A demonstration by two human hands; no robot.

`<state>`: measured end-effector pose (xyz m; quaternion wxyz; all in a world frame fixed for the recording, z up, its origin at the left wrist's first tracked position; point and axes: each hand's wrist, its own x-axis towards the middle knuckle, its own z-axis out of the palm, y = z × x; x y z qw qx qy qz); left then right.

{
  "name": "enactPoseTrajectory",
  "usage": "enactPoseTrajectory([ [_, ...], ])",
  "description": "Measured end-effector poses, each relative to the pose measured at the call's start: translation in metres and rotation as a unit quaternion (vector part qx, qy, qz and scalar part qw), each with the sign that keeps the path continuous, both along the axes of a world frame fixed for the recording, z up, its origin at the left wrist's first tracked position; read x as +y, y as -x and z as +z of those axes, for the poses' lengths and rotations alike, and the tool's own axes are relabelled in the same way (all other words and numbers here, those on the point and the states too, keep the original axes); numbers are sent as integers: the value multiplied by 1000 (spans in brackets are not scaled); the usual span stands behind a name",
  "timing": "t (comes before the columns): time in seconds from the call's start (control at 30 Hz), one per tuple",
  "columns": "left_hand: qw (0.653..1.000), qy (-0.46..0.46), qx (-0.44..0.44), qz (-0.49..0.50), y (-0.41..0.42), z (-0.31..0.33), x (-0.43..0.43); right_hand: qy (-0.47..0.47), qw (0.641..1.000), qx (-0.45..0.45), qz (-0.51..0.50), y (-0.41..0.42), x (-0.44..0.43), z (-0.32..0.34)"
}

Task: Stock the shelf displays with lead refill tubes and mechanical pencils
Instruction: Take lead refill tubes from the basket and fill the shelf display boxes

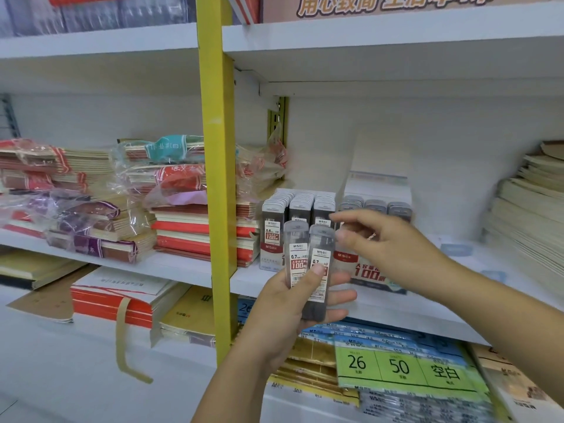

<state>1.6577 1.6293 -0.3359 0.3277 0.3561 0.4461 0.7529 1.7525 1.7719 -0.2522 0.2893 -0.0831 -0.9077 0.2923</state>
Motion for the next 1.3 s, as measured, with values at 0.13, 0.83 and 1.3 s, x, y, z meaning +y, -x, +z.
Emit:
enactPoseTrajectory([
  [0.13, 1000, -8, 11, -27, -7, 0, 0, 114, 993, 11, 40, -4, -12, -5],
  [0.83, 987, 62, 82, 126, 3, -6, 10, -192, 970, 34, -148, -9, 62, 34],
  [1.3, 990, 73, 78, 93, 0, -1, 8, -363, 896, -5, -256, 2, 71, 20],
])
